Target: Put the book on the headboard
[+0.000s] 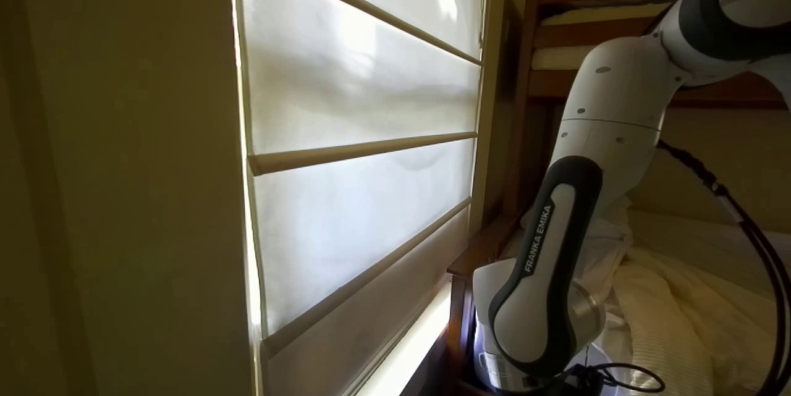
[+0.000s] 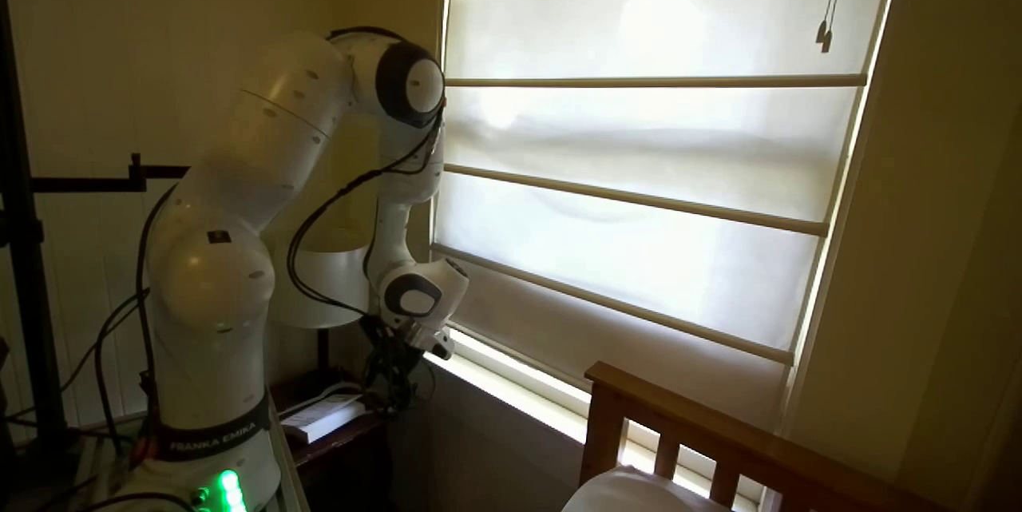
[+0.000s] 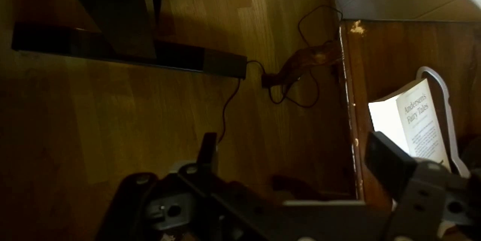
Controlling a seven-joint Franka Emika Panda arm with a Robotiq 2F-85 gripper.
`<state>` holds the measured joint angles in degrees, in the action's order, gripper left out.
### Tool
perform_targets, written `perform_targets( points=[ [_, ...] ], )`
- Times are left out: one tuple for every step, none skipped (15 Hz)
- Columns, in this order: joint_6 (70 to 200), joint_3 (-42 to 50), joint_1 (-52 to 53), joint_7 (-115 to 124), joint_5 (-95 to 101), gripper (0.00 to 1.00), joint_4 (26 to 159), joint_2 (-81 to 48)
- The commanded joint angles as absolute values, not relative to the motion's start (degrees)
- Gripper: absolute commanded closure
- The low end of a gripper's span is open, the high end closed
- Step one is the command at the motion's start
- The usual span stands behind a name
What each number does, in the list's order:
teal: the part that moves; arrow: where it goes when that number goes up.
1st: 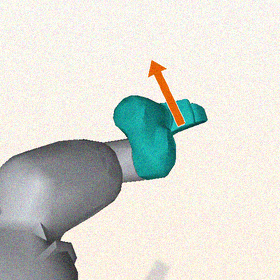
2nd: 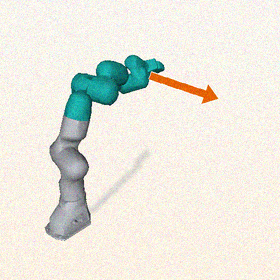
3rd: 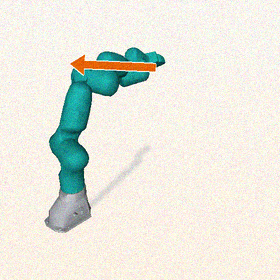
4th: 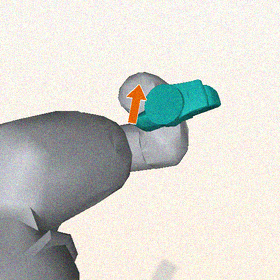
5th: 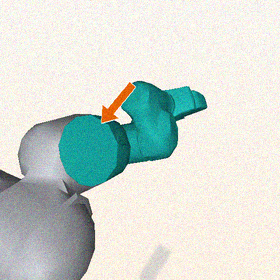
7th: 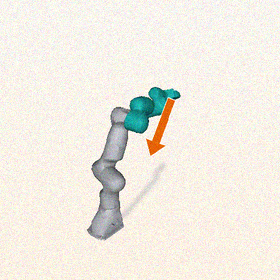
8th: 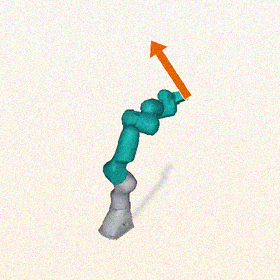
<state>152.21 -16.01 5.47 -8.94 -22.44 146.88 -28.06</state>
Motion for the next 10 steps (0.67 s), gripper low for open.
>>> perform_targets(
  points=[
    [152.24,-16.82,4.30,-8.31,-21.25,0.00,146.51,-28.61],
    [152.24,-16.81,4.25,-8.43,-21.25,0.00,146.38,-28.69],
    [151.89,-17.13,3.50,-9.10,-21.76,0.00,145.41,-29.85],
    [151.97,-17.26,3.18,-9.61,-21.79,0.00,144.77,-30.83],
    [152.04,-17.71,2.60,-10.19,-22.18,0.00,144.01,-32.14],
    [152.16,-18.08,2.20,-10.36,-22.44,0.00,143.53,-33.07],
    [152.69,-18.79,1.60,-10.76,-22.97,0.00,143.01,-34.40],
    [152.96,-19.37,1.05,-11.20,-23.12,0.00,142.42,-35.73],
    [153.18,-20.43,-0.11,-11.97,-23.84,0.00,141.69,-37.62],
    [153.51,-21.18,-0.96,-12.58,-24.03,0.00,140.93,-39.48]
  ],
)
